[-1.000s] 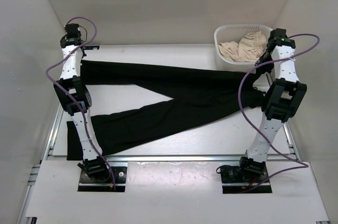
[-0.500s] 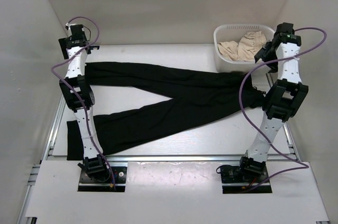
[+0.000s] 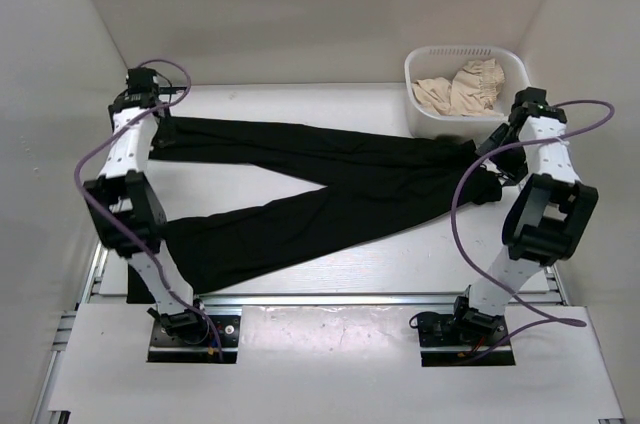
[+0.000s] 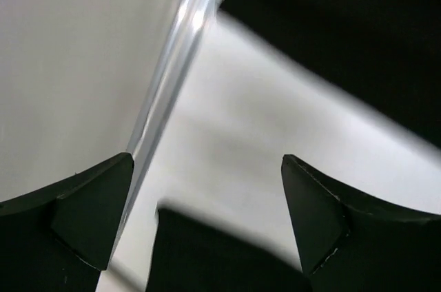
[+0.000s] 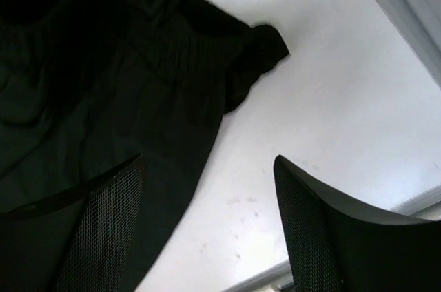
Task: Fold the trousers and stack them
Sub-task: Fold the trousers
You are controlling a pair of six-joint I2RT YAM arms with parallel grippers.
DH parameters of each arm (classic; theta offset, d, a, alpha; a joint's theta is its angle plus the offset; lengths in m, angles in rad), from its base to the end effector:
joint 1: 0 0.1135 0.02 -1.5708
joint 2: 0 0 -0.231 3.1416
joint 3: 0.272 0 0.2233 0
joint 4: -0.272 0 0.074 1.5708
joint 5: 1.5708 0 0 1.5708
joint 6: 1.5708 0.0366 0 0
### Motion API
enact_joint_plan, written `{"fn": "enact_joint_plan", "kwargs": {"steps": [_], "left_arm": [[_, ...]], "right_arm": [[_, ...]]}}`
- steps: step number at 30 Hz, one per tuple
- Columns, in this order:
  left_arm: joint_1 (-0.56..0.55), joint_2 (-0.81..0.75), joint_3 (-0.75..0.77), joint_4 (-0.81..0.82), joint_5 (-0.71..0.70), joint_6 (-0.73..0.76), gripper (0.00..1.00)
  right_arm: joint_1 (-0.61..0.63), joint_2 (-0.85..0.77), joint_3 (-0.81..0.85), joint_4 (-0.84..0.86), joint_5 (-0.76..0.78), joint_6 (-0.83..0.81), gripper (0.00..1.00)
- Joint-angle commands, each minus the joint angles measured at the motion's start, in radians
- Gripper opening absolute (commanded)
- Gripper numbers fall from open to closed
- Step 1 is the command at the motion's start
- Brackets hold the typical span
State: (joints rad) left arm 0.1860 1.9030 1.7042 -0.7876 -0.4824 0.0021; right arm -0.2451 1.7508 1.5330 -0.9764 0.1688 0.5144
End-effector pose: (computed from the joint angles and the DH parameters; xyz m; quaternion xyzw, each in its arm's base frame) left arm 0.3671 0.0864 0.2594 -0.1539 0.9196 0.2540 0.2570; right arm 0.3136 -0.0848 0.2505 0.3775 0.9032 -0.0570 0.1960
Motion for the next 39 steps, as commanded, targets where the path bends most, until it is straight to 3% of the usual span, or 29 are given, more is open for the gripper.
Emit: {"fn": "enact_joint_plan", "kwargs": {"steps": [1,7,10,11,13,18,22,27,29,30,31,33,37,39], "left_arm": [[0.021,-0.171,-0.221,-0.219,0.102,-0.002,1.00],[0.108,-0.355,-0.680,-0.219,0.084,-0.002,1.00],[0.139,-0.375,-0.846,-0.151,0.036,-0.002,1.00],[0.148,-0.375,-0.870,-0.127,0.024,-0.002,1.00],[0.159,-0.355,-0.899,-0.066,-0.005,-0.002,1.00],[0.210,-0.256,-0.897,0.045,-0.027,-0.002,1.00],[0.252,-0.122,-0.819,0.137,-0.091,-0.002,1.00],[0.282,-0.010,-0.655,0.137,-0.124,-0.002,1.00],[0.282,0.004,-0.615,0.137,-0.124,-0.002,1.00],[0.282,0.004,-0.615,0.137,-0.124,-0.002,1.00],[0.282,0.004,-0.615,0.137,-0.124,-0.002,1.00],[0.282,-0.022,-0.615,0.117,-0.108,-0.002,1.00],[0.256,-0.128,-0.520,0.001,-0.007,-0.002,1.00],[0.240,-0.140,-0.383,-0.062,0.081,-0.002,1.00]], "right_arm": [[-0.006,0.081,-0.001,0.108,-0.015,0.064,0.77],[-0.006,0.173,-0.039,0.166,0.012,0.110,0.69],[-0.006,0.185,-0.091,0.199,0.038,0.134,0.37],[-0.016,0.194,-0.100,0.199,0.050,0.134,0.13],[-0.016,0.179,-0.123,0.176,0.073,0.134,0.00],[-0.034,-0.037,-0.282,0.153,0.060,0.116,0.00],[-0.083,-0.241,-0.448,0.079,0.014,0.116,0.00],[-0.200,-0.483,-0.657,-0.022,-0.035,0.134,0.00],[-0.253,-0.549,-0.688,-0.047,-0.009,0.134,0.08],[-0.263,-0.563,-0.688,-0.071,0.010,0.134,0.18],[-0.263,-0.563,-0.698,-0.082,0.040,0.134,0.48],[-0.263,-0.574,-0.689,-0.093,0.040,0.134,0.66],[-0.263,-0.583,-0.607,-0.093,0.031,0.147,0.69],[-0.237,-0.574,-0.550,-0.093,0.031,0.133,0.69]]}}
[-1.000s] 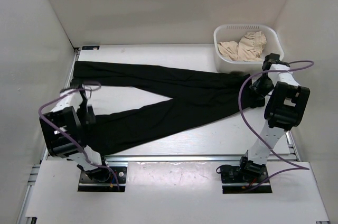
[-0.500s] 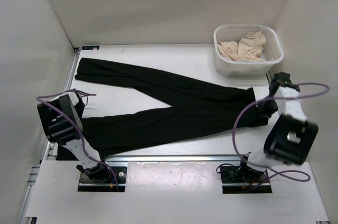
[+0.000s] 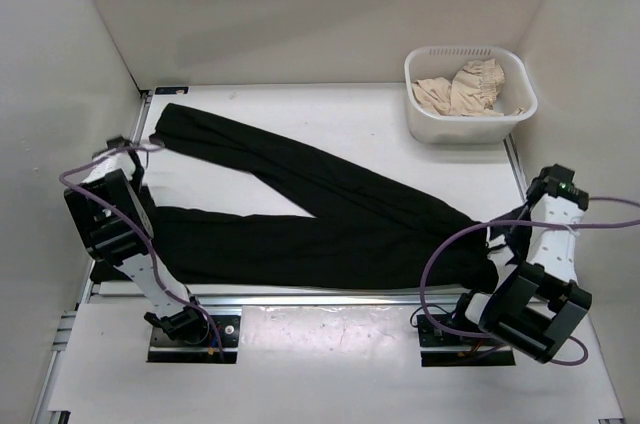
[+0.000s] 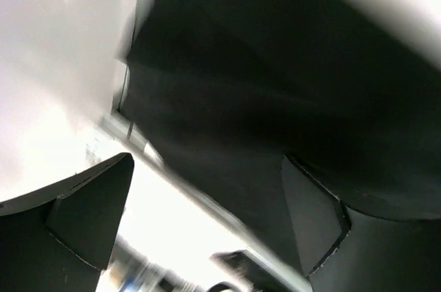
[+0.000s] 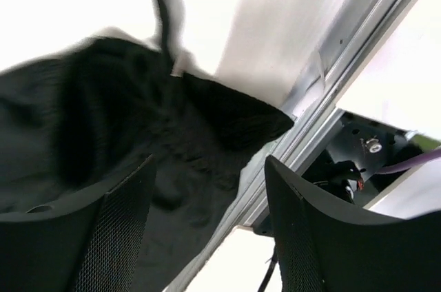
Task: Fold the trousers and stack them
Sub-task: Fold the trousers
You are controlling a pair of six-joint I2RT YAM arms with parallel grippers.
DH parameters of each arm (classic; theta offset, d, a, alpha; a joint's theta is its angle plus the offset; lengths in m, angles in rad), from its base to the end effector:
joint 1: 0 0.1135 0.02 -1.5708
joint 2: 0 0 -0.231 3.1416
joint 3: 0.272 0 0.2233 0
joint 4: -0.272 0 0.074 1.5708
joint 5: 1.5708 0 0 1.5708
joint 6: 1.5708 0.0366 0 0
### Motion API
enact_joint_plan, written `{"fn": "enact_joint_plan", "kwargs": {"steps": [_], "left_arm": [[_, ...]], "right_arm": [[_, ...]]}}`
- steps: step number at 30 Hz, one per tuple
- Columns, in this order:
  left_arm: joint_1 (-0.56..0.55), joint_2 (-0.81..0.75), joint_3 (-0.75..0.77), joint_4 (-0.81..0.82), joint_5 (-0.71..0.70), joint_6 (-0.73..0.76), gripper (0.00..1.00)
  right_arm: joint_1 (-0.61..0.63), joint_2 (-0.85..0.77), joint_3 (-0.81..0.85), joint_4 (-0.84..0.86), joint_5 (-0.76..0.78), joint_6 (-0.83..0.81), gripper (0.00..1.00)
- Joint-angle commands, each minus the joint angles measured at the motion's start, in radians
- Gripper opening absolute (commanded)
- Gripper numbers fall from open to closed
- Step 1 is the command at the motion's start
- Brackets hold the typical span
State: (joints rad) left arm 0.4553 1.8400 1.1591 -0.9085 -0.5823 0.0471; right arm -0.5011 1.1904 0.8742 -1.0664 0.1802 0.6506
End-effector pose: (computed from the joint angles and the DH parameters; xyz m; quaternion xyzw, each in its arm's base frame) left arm 0.2466 0.1431 0.1428 0.1915 -0.9385 -0.2758 0.0800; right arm 0.1529 -0.0912 0.2101 0.5470 0.8270 -0.0823 0.1000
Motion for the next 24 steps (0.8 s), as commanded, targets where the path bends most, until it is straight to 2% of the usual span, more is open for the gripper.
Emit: {"fn": "enact_joint_plan", "kwargs": {"steps": [1,3,6,9,12,16,17,19,24], "left_arm": [[-0.043,-0.090,0.212,0.004,0.211,-0.047,1.00],[-0.065,-0.081,0.343,-0.047,0.268,-0.047,1.00],[-0.105,-0.026,0.434,-0.096,0.305,-0.047,1.00],[-0.154,0.085,0.526,-0.133,0.239,-0.047,1.00],[-0.167,0.209,0.646,-0.124,0.266,-0.047,1.00],[-0.176,0.451,1.004,-0.124,0.300,-0.047,1.00],[-0.188,0.485,1.042,-0.104,0.300,-0.047,1.00],[-0.225,0.545,1.062,-0.075,0.311,-0.047,1.00],[-0.283,0.564,0.904,0.100,0.225,-0.047,1.00]], "right_arm": [[0.033,0.012,0.168,-0.003,0.039,-0.018,0.69],[0.088,0.032,0.228,-0.003,0.062,-0.031,0.69],[0.182,0.072,0.314,0.035,0.062,-0.057,0.69],[0.266,0.182,0.405,0.045,0.090,-0.072,0.69],[0.305,0.268,0.428,0.107,0.055,-0.121,0.70],[0.314,0.382,0.450,0.175,-0.040,-0.132,0.75],[0.314,0.402,0.450,0.198,-0.057,-0.121,0.75],[0.314,0.460,0.459,0.210,-0.096,-0.094,0.77],[0.325,0.546,0.468,0.175,-0.169,-0.031,0.79]]}}
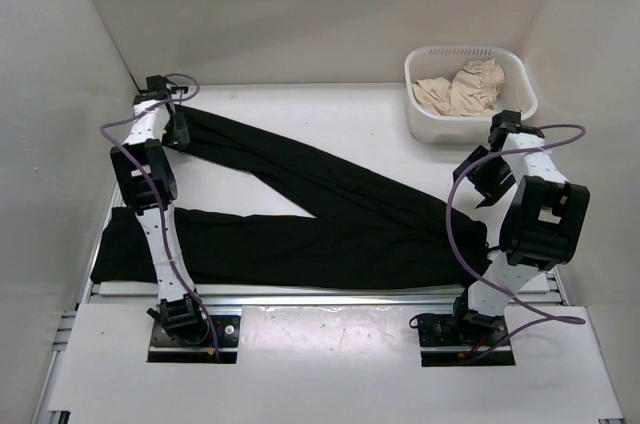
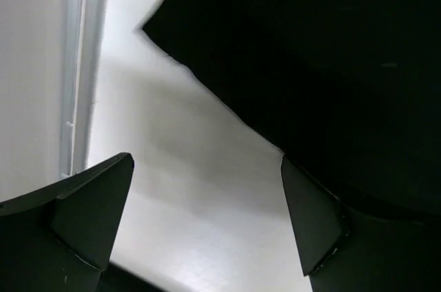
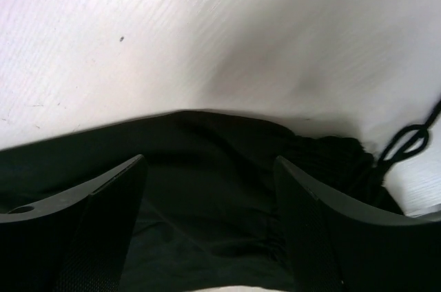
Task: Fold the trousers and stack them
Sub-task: Fold the trousers
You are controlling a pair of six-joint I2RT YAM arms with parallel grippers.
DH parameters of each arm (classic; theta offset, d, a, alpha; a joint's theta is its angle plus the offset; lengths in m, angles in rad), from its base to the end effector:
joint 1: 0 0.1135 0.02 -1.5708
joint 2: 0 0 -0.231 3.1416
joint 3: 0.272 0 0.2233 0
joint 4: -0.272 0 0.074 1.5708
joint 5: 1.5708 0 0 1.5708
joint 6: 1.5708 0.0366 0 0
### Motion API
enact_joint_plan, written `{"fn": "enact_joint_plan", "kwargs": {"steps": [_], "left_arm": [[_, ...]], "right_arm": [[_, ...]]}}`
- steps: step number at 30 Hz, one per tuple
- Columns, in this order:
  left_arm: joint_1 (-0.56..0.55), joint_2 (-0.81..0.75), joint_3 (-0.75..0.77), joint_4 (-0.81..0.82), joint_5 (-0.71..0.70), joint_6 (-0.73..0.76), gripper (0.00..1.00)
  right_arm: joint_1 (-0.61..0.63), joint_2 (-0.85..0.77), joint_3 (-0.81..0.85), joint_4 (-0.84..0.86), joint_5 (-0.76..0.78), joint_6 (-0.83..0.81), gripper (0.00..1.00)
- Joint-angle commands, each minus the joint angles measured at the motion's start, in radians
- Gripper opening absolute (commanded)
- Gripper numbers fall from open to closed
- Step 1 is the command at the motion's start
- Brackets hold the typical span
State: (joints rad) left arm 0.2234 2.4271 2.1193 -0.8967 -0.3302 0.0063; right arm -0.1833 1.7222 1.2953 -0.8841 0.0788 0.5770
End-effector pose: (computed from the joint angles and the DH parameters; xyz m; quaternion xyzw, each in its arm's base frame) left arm 0.4426 0.1127 0.1554 -0.1348 0.9610 0.1811 0.1599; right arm 0.2982 -0.0582 0.2006 0.3724 0.9182 -0.0130 0.1346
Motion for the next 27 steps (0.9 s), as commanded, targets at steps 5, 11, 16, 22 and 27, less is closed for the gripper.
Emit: {"fn": "enact_joint_plan", "kwargs": {"steps": [5,11,16,22,27], "left_arm": [[-0.052,0.035,-0.061,0.088,-0.107,-0.006,0.85],[0.005,-0.048,-0.246,0.099,-0.128,-0.006,0.14],[0.048,-0.226,-0.513,0.099,-0.079,-0.006,0.14],[0.059,-0.396,-0.705,0.081,-0.066,-0.006,0.14],[0.059,-0.465,-0.667,0.051,-0.050,-0.006,0.44]], "right_arm": [[0.007,-0.004,0.071,-0.095,-0.057,0.046,0.79],[0.007,-0.059,0.121,-0.130,-0.008,0.012,0.79],[0.080,-0.105,0.151,-0.179,-0.063,0.003,0.79],[0.113,-0.170,0.020,-0.145,-0.209,0.113,0.82],[0.149,-0.193,-0.120,-0.122,-0.209,0.159,0.85]]}}
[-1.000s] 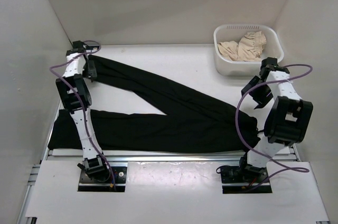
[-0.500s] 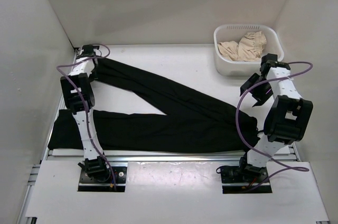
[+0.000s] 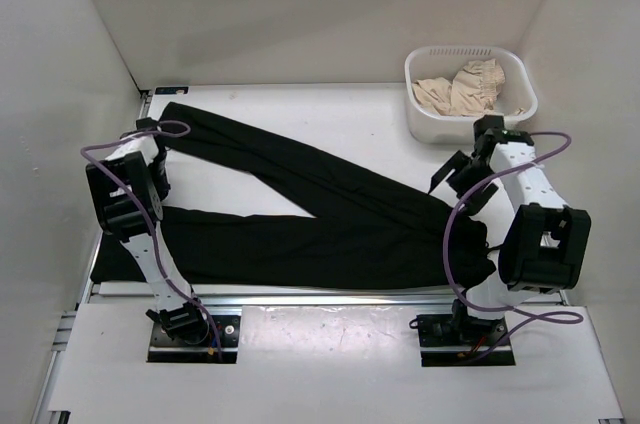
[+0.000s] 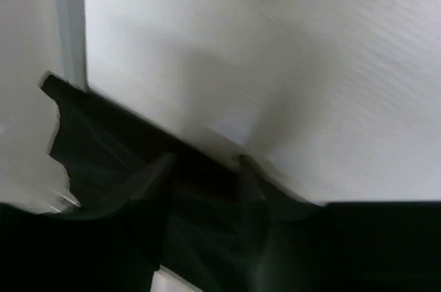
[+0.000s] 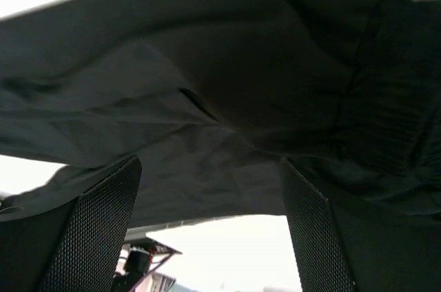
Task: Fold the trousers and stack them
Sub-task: Fold the trousers
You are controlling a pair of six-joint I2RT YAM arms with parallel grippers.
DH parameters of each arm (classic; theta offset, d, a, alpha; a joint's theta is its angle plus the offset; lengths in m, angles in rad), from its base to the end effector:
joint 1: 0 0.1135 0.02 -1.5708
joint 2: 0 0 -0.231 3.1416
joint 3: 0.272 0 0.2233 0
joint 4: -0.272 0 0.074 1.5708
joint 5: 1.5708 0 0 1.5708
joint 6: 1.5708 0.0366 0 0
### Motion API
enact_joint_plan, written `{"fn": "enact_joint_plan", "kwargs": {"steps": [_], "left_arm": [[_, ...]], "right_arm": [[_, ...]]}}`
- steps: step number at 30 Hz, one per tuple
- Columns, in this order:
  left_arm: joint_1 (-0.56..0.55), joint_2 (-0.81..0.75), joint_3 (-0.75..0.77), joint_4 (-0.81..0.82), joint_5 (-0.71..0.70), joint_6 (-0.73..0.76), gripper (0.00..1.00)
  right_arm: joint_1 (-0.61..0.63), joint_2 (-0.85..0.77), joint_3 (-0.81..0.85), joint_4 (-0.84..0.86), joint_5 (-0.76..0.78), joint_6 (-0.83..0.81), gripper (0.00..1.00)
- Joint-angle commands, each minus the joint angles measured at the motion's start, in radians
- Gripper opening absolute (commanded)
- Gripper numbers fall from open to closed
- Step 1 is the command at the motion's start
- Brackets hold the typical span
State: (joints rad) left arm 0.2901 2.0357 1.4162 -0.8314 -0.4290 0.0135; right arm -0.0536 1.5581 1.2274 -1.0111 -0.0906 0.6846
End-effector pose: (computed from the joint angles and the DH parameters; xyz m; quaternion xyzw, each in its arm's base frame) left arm 0.3275 0.1137 0.1374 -0.1471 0.9643 0.2189 0.0257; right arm 0.2649 -0.0109 0.2238 0.3532 0.9275 0.0782 0.0945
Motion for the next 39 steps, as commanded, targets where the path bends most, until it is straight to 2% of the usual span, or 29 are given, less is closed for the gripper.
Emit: {"fn": "enact_joint_plan", "kwargs": {"steps": [1,3,4,6,9,11,13,14,16,17,20,22,25,26,29,30,31,33,35,37,38,39], "left_arm": [[-0.008,-0.074,0.117,-0.014,0.091,-0.014,0.58],[-0.008,-0.036,0.226,-0.023,0.139,-0.014,0.76],[-0.008,-0.016,0.347,-0.023,0.188,-0.014,0.78],[-0.008,0.068,0.475,-0.023,0.252,-0.014,0.90],[-0.008,0.173,0.700,-0.023,0.389,-0.014,1.00],[-0.022,0.268,0.795,-0.023,0.409,-0.014,1.00],[-0.037,0.331,0.826,-0.012,0.368,-0.014,1.00],[-0.057,0.378,0.826,-0.012,0.304,-0.014,1.00],[-0.068,0.421,0.791,-0.012,0.215,-0.014,1.00],[-0.081,0.458,0.778,0.000,0.128,-0.014,1.00],[-0.081,0.495,0.716,0.044,0.032,-0.014,1.00],[-0.071,0.495,0.672,0.058,-0.010,-0.014,0.96],[-0.042,0.448,0.571,0.081,0.013,-0.014,0.76],[-0.029,0.401,0.525,0.095,0.013,-0.014,0.60],[0.001,0.319,0.333,0.132,0.024,-0.014,0.44],[0.013,0.263,0.285,0.132,0.038,-0.014,0.39],[0.014,0.235,0.197,0.132,0.050,-0.014,0.39],[0.027,0.160,0.120,0.132,0.050,-0.014,0.37],[0.053,0.114,0.034,0.132,0.059,-0.014,0.37],[0.053,0.042,0.006,0.132,0.094,-0.014,0.50],[0.053,0.017,0.006,0.132,0.110,-0.014,0.67],[0.053,-0.006,0.015,0.132,0.127,-0.014,0.76]], "right_arm": [[0.020,-0.038,-0.071,0.018,-0.031,0.061,0.85],[0.020,-0.047,-0.123,0.052,-0.015,0.090,0.85],[0.020,-0.047,-0.135,0.069,0.003,0.090,0.85],[0.020,-0.018,-0.144,0.094,0.099,0.099,0.85],[-0.005,0.063,-0.100,0.106,0.146,0.078,0.85],[-0.015,0.098,-0.062,0.106,0.178,0.052,0.81],[-0.015,0.146,-0.007,0.106,0.204,0.041,0.74],[-0.015,0.163,0.009,0.117,0.204,0.030,0.72],[-0.015,0.216,0.049,0.117,0.204,0.018,0.70],[-0.015,0.253,0.063,0.103,0.192,0.009,0.68],[-0.015,0.289,0.092,0.092,0.183,-0.002,0.67],[-0.015,0.300,0.092,0.092,0.183,-0.002,0.63],[-0.026,0.312,0.092,0.101,0.183,-0.002,0.48],[-0.026,0.312,0.092,0.101,0.192,-0.002,0.39],[-0.035,0.312,0.101,0.101,0.192,-0.011,0.25],[-0.035,0.312,0.101,0.101,0.202,-0.025,0.18],[-0.035,0.312,0.113,0.101,0.215,-0.025,0.15],[-0.035,0.312,0.126,0.101,0.215,-0.037,0.09],[-0.035,0.312,0.145,0.101,0.224,-0.048,0.07],[-0.035,0.312,0.146,0.101,0.224,-0.071,0.07],[-0.035,0.312,0.146,0.101,0.213,-0.071,0.07],[-0.035,0.312,0.155,0.101,0.213,-0.083,0.07]]}}
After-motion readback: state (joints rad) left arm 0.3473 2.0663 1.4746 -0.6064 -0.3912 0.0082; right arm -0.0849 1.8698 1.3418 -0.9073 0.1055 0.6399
